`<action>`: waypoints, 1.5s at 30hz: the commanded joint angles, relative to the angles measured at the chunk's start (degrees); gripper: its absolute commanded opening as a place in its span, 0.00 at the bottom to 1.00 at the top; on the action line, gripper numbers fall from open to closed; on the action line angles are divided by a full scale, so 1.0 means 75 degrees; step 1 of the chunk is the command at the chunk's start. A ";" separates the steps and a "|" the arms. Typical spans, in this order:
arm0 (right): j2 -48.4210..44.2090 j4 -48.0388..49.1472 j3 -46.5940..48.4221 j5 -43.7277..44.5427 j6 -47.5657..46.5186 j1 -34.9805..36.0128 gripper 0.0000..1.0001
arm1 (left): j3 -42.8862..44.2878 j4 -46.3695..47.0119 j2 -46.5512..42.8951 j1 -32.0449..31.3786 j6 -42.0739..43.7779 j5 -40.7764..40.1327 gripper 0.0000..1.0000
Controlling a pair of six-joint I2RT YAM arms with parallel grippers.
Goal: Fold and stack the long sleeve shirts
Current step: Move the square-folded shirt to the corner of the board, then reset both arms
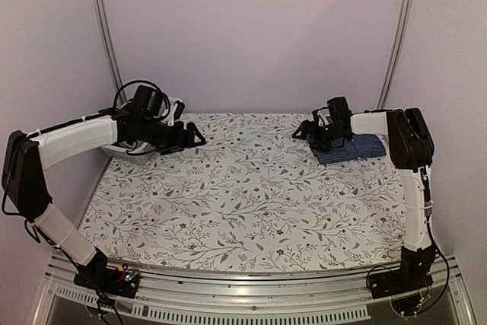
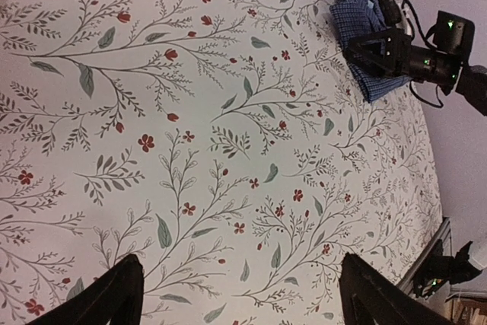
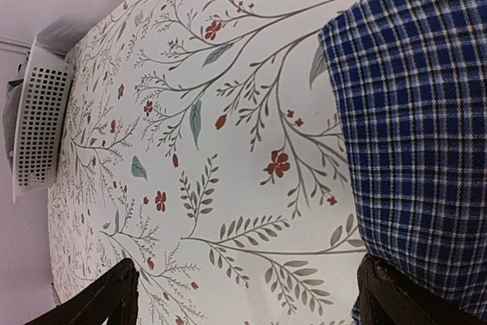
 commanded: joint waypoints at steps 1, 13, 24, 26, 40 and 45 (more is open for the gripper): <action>0.0301 -0.0248 0.0239 0.0161 -0.0063 -0.0022 0.99 | 0.0232 0.0074 0.0156 0.0005 -0.0051 0.0062 0.89; -0.0859 -0.0544 0.0164 0.0550 -0.0203 0.0207 0.99 | 0.0324 0.0434 0.0346 -0.0162 -0.0060 0.0212 0.89; -0.3500 -0.0304 -0.1894 0.2116 -0.0292 0.1236 0.99 | 0.0072 0.0955 0.0010 -0.0773 -0.0062 -0.0054 0.93; -0.4298 -0.0170 -0.2479 0.2477 -0.0263 0.1502 0.99 | -0.0140 0.1181 -0.0176 -0.0920 -0.0072 -0.0129 0.97; -0.9115 0.0378 -0.6099 0.4205 -0.0124 0.2407 0.99 | -0.1612 0.1968 -0.1886 -0.1384 0.0084 -0.1388 1.00; -0.9844 0.0331 -0.6549 0.4462 -0.0099 0.2405 0.99 | -0.1978 0.2269 -0.2284 -0.1384 0.0258 -0.1503 1.00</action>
